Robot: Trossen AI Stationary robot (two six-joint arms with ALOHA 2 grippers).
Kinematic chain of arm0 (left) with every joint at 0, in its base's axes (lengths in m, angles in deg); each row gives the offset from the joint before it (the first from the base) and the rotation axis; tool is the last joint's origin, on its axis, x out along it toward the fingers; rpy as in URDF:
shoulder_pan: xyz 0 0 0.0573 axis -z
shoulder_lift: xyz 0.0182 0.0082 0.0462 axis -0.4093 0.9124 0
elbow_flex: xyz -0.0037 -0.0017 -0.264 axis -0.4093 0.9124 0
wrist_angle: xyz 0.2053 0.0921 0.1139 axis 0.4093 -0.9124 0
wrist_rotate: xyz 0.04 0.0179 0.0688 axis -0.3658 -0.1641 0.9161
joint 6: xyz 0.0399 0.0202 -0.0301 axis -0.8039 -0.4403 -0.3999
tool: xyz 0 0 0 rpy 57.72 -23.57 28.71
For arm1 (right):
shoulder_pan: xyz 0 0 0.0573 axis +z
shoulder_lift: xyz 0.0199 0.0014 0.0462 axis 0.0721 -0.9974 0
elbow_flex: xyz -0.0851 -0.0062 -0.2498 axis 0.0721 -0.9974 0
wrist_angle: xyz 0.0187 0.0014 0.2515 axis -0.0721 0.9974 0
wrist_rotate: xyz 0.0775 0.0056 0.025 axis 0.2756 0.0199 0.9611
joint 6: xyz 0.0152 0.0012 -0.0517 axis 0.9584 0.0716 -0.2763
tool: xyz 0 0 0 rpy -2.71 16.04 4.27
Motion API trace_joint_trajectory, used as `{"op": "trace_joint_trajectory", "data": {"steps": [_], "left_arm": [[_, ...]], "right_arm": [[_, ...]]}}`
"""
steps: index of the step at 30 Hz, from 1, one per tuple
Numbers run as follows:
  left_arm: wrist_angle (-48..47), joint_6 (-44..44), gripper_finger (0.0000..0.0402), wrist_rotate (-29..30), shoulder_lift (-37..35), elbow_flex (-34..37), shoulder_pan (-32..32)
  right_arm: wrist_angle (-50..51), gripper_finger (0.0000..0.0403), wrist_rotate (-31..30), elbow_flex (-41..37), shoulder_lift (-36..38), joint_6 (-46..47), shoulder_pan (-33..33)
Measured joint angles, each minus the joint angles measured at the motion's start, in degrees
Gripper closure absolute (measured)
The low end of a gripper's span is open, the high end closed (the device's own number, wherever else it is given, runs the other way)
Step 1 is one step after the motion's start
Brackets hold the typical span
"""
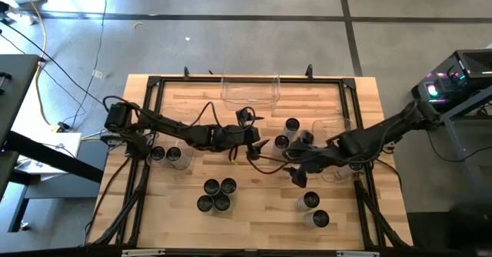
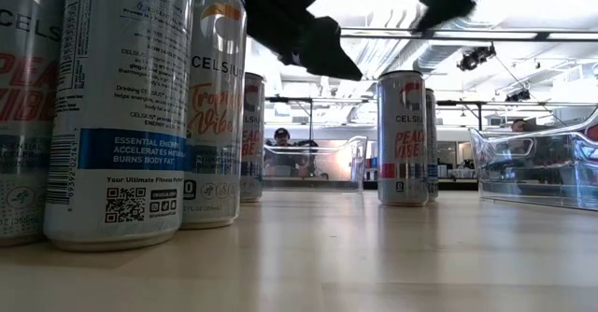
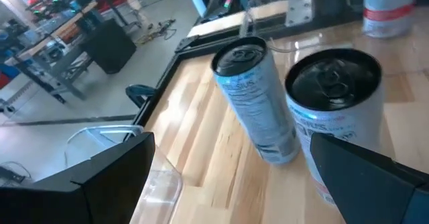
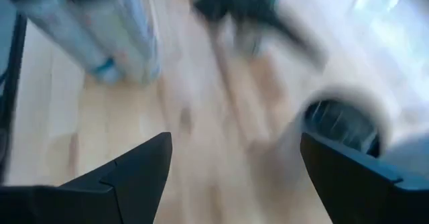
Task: Sort soda cans
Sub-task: Put the white-pink soda can into the right transparent bin
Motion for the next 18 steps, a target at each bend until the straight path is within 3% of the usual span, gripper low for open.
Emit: {"op": "trace_joint_trajectory", "data": {"steps": [4, 13, 18], "left_arm": [[3.0, 0.7, 0.0007, 2.1, -0.2, 1.0, -0.5], [-13.2, 2.2, 0.0007, 4.6, -9.6, 1.0, 0.5], [-19.1, 3.7, 0.0007, 5.7, -15.4, 1.1, 0.3]], "right_arm": [[0.8, 0.0077, -0.7, 3.0, -0.1, -14.4, -3.7], [2.0, 0.0077, 17.7, 0.5, -0.1, -22.9, -18.0], [0.9, 0.0077, 20.9, -2.6, -0.7, -26.6, -21.6]]}}
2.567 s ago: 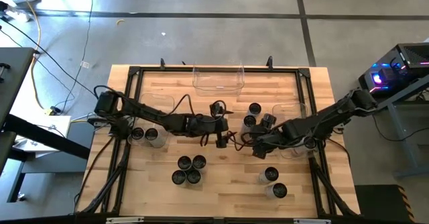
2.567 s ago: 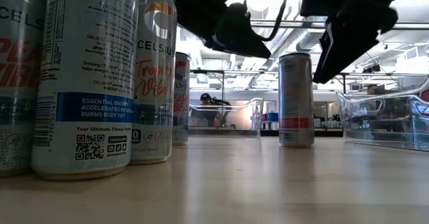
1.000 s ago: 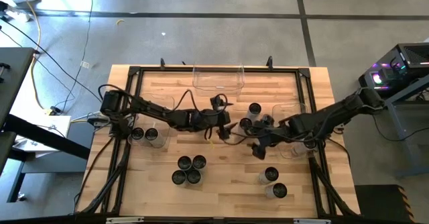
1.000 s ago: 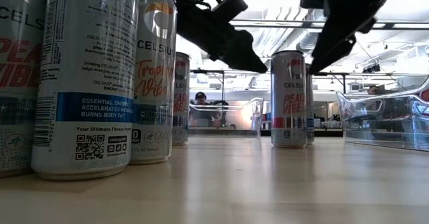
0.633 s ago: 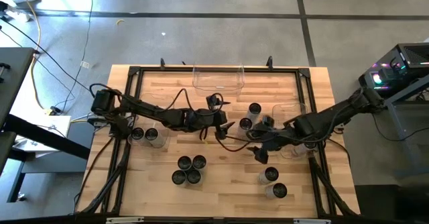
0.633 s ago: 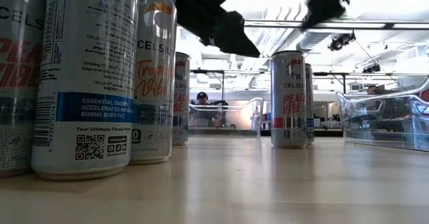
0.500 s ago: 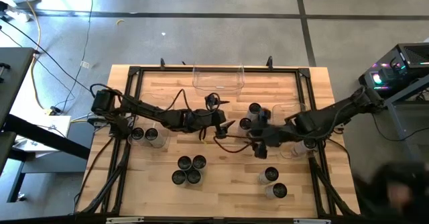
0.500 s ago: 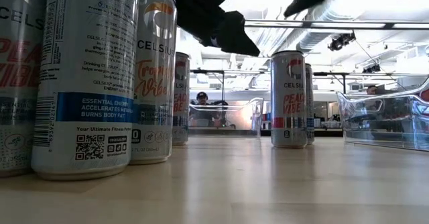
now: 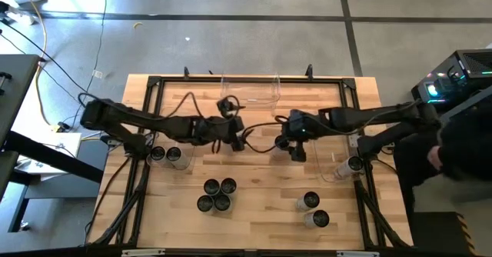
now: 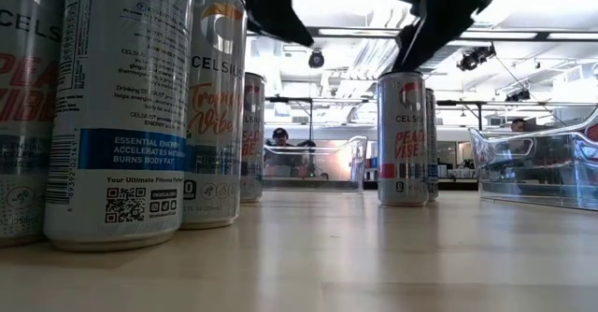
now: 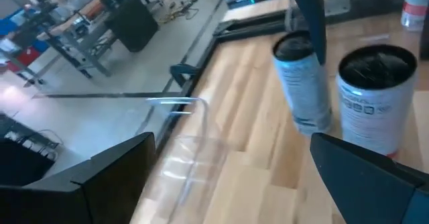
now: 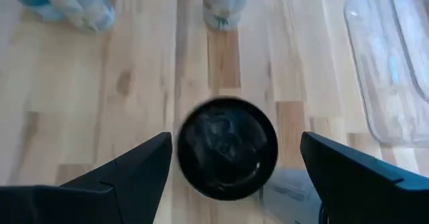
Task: Sort soda cans
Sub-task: Put the white-pink soda can into the right transparent bin
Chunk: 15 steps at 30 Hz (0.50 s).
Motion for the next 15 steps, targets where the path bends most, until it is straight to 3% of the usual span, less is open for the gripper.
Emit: {"op": "trace_joint_trajectory", "data": {"steps": [10, 15], "left_arm": [[1.2, 3.0, 0.0007, 13.5, -17.9, 12.8, 2.9], [0.0, 7.3, 0.0007, 17.0, -26.8, 17.8, 6.6]], "right_arm": [[-1.5, 0.0086, 1.9, -0.1, -7.3, 0.9, 0.3], [-3.3, 0.0155, 2.4, -0.1, -8.4, 3.8, 1.8]]}}
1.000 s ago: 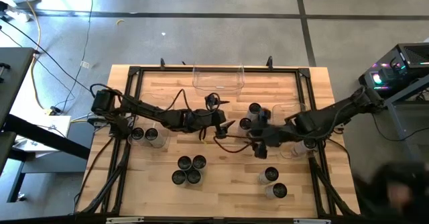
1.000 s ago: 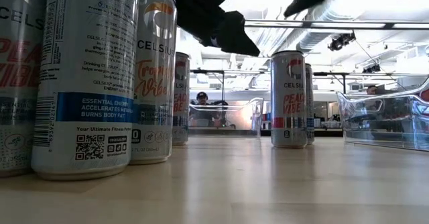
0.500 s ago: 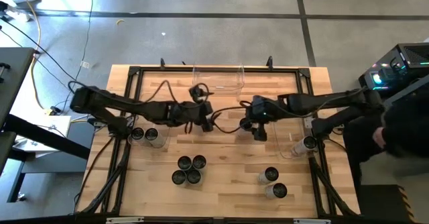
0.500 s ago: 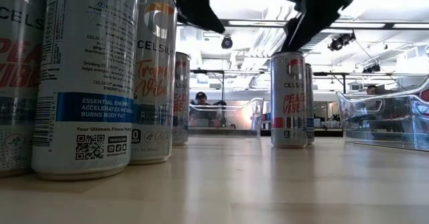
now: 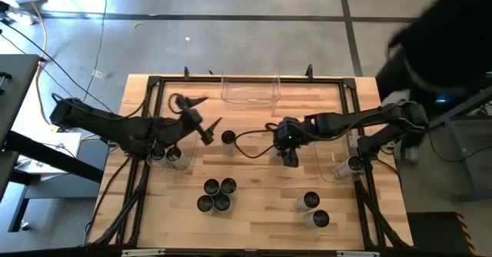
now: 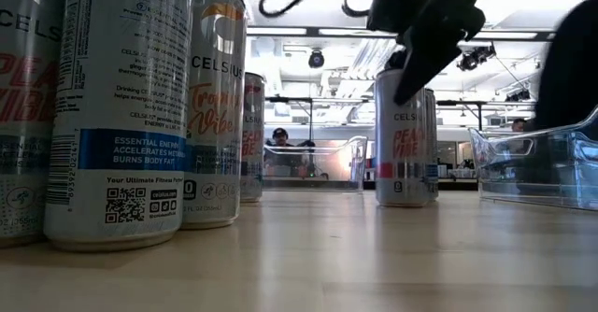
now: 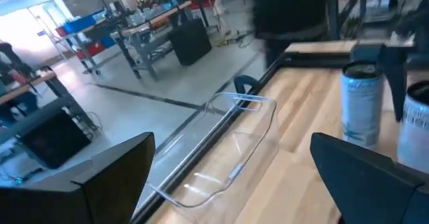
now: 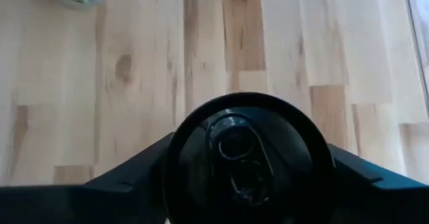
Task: Sort soda cans
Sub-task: Put the white-pink soda can into the right transparent bin
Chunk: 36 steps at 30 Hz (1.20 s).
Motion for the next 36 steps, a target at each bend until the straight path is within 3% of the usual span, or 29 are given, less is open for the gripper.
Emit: {"op": "trace_joint_trajectory", "data": {"steps": [5, 11, 16, 18, 28, 33, 36], "left_arm": [[-1.9, 3.6, 0.0007, 1.8, -3.5, 3.4, 2.6], [-3.3, 4.9, 0.0007, 4.2, -3.7, 4.9, 4.9], [-2.9, 6.2, 0.0007, 4.3, -3.6, 6.4, 6.4], [-3.3, 6.8, 0.0007, 4.4, -3.6, 6.9, 6.8], [-2.1, 7.2, 0.0007, 4.7, -3.6, 7.4, 8.8], [-1.6, 7.2, 0.0007, 4.9, -3.6, 7.4, 8.8], [-1.7, 7.2, 0.0007, 5.3, -3.6, 7.4, 8.8]], "right_arm": [[4.0, 0.0166, 0.6, 5.5, 0.3, 3.5, 3.0], [22.0, 0.0166, -0.9, 20.6, 2.6, 12.1, 10.6], [47.9, 0.0166, -11.0, 28.8, 3.9, 29.2, 17.0], [52.9, 0.0166, -13.6, 29.0, 4.8, 35.8, 19.1], [55.0, 0.0166, -17.1, 15.8, 16.7, 52.0, 24.6], [51.1, 0.0166, -14.9, 5.5, 21.5, 57.0, 26.2], [43.7, 0.0166, -15.2, 0.4, 23.3, 57.8, 27.4]]}}
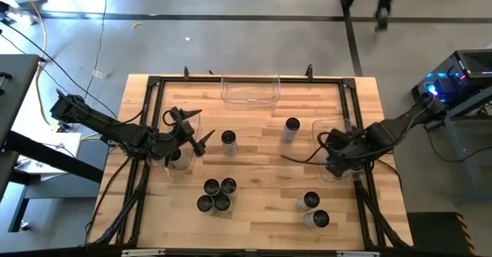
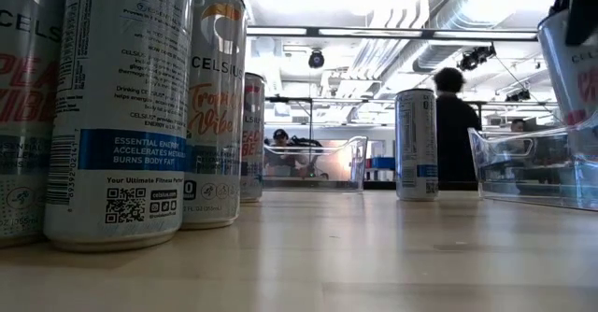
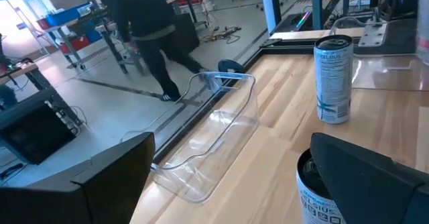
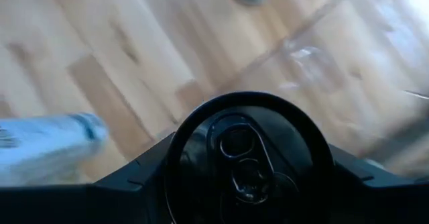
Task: Sort soda cans
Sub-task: Put the white-pink soda can into the right transparent bin
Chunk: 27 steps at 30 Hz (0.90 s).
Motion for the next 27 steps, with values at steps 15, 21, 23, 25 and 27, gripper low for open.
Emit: {"op": "trace_joint_trajectory", "data": {"steps": [15, 21, 23, 25, 27], "left_arm": [[1.1, -0.2, 0.0007, 0.7, 0.0, 0.0, 0.0], [2.8, -1.6, 0.0007, 0.8, 0.0, 0.0, 0.0], [3.2, -2.0, 0.0007, 0.8, 0.0, 0.0, 0.0], [3.3, -2.0, 0.0007, 0.8, 0.0, 0.0, 0.0], [3.3, -2.0, 0.0007, 0.8, 0.0, 0.0, 0.0]], "right_arm": [[-8.4, 0.0161, 6.5, -9.8, 0.3, 3.8, 4.2], [-8.4, 0.0067, 7.5, -9.6, 0.6, 6.5, 4.2], [-8.3, 0.0058, 7.5, -8.7, 0.7, 6.9, 4.2], [-8.0, 0.0055, 7.5, -7.0, 0.7, 6.9, 4.2], [-6.7, 0.0054, 7.3, -4.6, 0.7, 6.6, 4.2]]}}
